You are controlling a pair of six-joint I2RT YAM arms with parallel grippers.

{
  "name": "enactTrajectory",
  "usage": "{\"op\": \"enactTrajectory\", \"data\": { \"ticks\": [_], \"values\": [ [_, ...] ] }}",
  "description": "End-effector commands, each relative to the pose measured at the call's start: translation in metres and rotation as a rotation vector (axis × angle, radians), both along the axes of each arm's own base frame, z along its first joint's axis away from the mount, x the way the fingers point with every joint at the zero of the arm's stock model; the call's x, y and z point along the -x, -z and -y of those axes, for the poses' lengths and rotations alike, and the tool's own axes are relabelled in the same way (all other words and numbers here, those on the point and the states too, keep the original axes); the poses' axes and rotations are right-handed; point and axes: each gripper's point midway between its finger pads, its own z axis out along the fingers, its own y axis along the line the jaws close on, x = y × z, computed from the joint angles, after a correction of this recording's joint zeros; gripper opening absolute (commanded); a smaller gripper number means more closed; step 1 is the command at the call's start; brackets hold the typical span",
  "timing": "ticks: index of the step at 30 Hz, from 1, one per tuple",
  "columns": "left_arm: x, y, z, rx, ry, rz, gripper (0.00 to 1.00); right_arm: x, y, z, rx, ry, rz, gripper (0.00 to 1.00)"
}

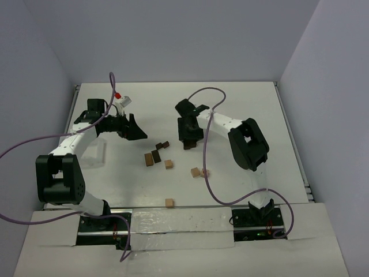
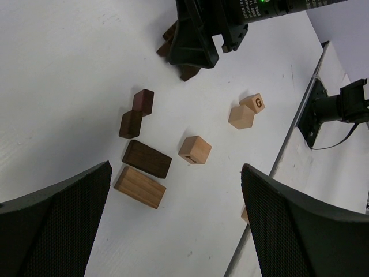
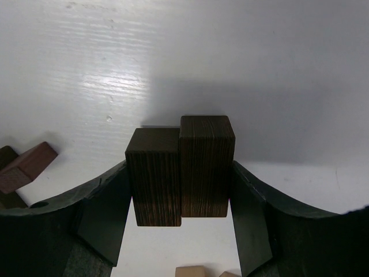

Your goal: Build the wood block tower

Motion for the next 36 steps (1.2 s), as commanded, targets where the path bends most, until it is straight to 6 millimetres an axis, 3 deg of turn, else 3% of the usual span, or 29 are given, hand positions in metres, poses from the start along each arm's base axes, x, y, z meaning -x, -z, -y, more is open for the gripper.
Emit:
{"op": "enactTrajectory", "data": {
  "ticks": [1,19,22,25,27,29,33,36],
  "values": [
    [-0.007,-0.002,-0.001,0.025,-0.008,0.009,0.99,0.013,0.0,0.005,0.024,0.129,-0.049,0.0],
    [-0.002,0.0,-0.004,0.013,-0.016,0.01,0.99,0.011,0.007,-0.011,0.054,0.111,-0.023,0.07],
    [-0.002,0.0,-0.005,0.008,-0.021,0.017,0.99,0.012,0.007,-0.013,0.051,0.106,-0.024,0.17],
    [-0.002,0.001,-0.004,0.011,-0.019,0.009,0.99,0.016,0.009,-0.014,0.046,0.1,-0.036,0.54],
    [-0.002,0.0,-0.004,0.011,-0.02,0.008,0.99,0.017,0.008,-0.014,0.042,0.101,-0.037,0.61],
    [-0.002,0.0,-0.005,0.011,-0.022,0.01,0.99,0.019,0.005,-0.017,0.024,0.096,-0.041,0.81],
    [-0.003,0.001,-0.005,0.011,-0.025,0.006,0.99,0.019,-0.009,-0.024,-0.019,0.079,-0.033,1.0],
    [-0.003,0.0,-0.005,0.014,-0.027,0.004,0.99,0.02,-0.017,-0.027,-0.039,0.066,-0.027,1.0]
  ]
}}
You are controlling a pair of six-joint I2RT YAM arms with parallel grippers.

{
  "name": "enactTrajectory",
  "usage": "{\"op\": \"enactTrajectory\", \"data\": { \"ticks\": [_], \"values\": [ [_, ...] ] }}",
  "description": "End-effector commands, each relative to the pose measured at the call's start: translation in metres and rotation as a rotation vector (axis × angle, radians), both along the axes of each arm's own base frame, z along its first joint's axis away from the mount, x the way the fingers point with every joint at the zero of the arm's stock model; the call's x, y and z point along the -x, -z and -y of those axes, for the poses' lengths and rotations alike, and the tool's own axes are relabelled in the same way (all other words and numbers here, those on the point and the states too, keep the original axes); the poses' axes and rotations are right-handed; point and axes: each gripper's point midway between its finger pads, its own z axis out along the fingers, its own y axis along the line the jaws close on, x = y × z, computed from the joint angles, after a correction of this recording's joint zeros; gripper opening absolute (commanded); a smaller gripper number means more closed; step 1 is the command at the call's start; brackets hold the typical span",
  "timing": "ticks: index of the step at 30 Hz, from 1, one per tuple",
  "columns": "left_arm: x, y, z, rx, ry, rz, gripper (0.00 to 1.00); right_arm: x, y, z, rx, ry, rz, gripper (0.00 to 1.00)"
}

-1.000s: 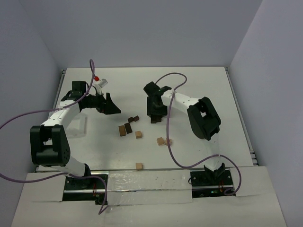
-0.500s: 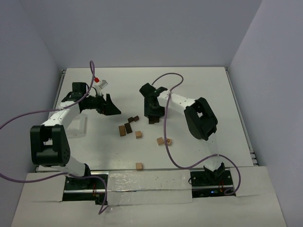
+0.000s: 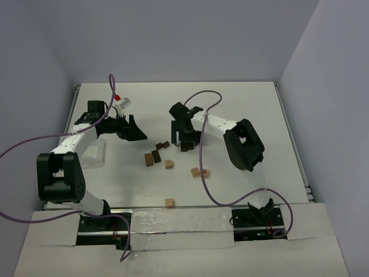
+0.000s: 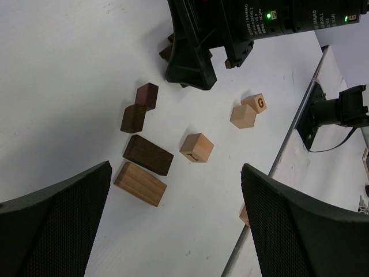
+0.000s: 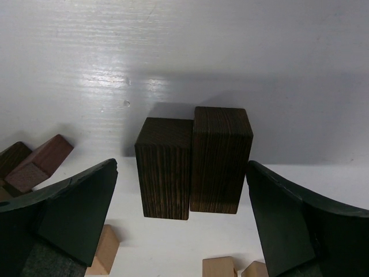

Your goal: Build the wood block tower

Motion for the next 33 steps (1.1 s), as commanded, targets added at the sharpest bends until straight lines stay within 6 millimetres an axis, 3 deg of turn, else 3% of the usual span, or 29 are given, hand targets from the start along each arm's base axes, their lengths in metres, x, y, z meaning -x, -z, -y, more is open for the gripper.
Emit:
{"op": "enactTrajectory", "data": {
  "ticks": [1,4,9,15,18,22,26,33],
  "values": [
    [-0.003,-0.012,-0.002,0.009,-0.001,0.047,0.99,0.001,-0.026,-0.01,-0.054,-0.024,0.038,1.0],
    [-0.003,-0.015,-0.001,0.009,0.0,0.053,0.99,0.002,-0.034,-0.008,-0.053,-0.062,0.059,1.0],
    [-0.001,-0.018,-0.002,0.002,0.004,0.067,0.99,0.01,-0.046,0.016,-0.037,-0.168,0.107,1.0],
    [-0.003,-0.026,-0.006,-0.03,0.003,0.122,0.99,-0.001,-0.092,0.024,-0.215,-0.279,0.155,1.0],
    [-0.008,-0.033,-0.007,-0.036,-0.007,0.157,0.99,-0.023,-0.118,0.028,-0.325,-0.286,0.196,0.98],
    [-0.013,-0.038,-0.005,-0.016,-0.026,0.171,0.99,-0.058,-0.111,0.046,-0.298,-0.281,0.253,0.81],
    [-0.013,-0.037,-0.002,0.017,-0.038,0.152,0.93,-0.081,-0.069,0.057,-0.274,-0.258,0.191,0.58],
    [-0.013,-0.035,-0.004,0.003,-0.06,0.172,0.93,-0.082,-0.036,0.046,-0.321,-0.23,0.13,0.53]
  ]
}}
